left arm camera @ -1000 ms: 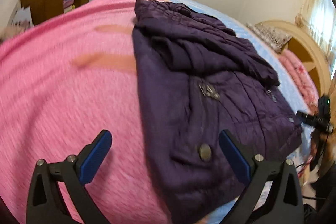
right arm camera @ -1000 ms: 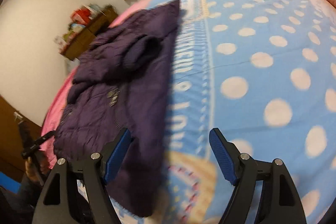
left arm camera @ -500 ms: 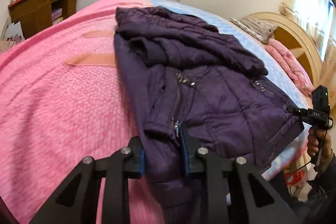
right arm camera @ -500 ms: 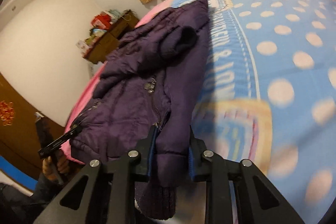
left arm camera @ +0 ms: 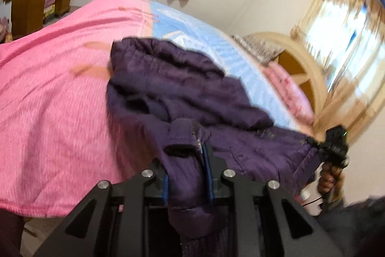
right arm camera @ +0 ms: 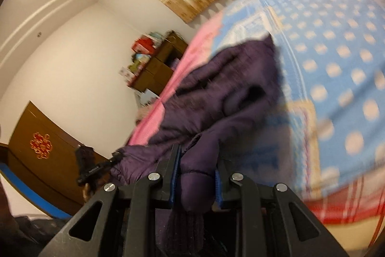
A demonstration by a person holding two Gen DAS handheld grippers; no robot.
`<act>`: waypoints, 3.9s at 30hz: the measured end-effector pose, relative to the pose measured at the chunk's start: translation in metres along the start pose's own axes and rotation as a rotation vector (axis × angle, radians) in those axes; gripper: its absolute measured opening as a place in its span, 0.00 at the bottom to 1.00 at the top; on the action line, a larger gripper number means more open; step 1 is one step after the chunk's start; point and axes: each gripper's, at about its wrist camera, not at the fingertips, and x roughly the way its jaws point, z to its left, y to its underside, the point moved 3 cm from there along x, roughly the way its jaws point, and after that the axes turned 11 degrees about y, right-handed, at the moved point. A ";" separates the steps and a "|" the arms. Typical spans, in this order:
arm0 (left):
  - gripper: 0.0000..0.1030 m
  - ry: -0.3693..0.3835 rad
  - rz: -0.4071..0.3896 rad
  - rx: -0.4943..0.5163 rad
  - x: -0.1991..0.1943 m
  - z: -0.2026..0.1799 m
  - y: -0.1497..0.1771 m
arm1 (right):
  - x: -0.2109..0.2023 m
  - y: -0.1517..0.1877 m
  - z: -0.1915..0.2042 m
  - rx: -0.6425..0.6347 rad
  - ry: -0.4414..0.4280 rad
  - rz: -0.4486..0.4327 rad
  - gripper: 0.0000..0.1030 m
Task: Fold large clothes
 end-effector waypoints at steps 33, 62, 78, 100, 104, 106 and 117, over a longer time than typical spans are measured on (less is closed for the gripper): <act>0.64 -0.509 0.148 0.390 0.238 0.079 -0.186 | 0.300 -0.171 0.011 -0.462 0.507 0.131 0.47; 0.00 -0.819 0.006 0.247 0.255 0.155 -0.200 | 0.356 -0.195 -0.024 -0.353 0.705 -0.032 0.50; 0.86 -0.769 -0.067 0.437 0.268 0.054 -0.187 | 0.326 -0.140 0.028 -0.526 0.745 -0.119 0.81; 1.00 -0.927 0.056 0.298 0.293 0.104 -0.178 | 0.361 -0.131 0.000 -0.520 0.836 0.007 0.86; 1.00 -0.930 0.050 0.305 0.292 0.102 -0.176 | 0.355 -0.123 0.000 -0.518 0.833 -0.017 0.86; 1.00 -0.927 0.043 0.305 0.291 0.101 -0.174 | 0.356 -0.122 0.000 -0.518 0.832 -0.013 0.86; 1.00 -0.918 0.045 0.288 0.291 0.103 -0.176 | 0.361 -0.129 -0.003 -0.509 0.821 0.018 0.88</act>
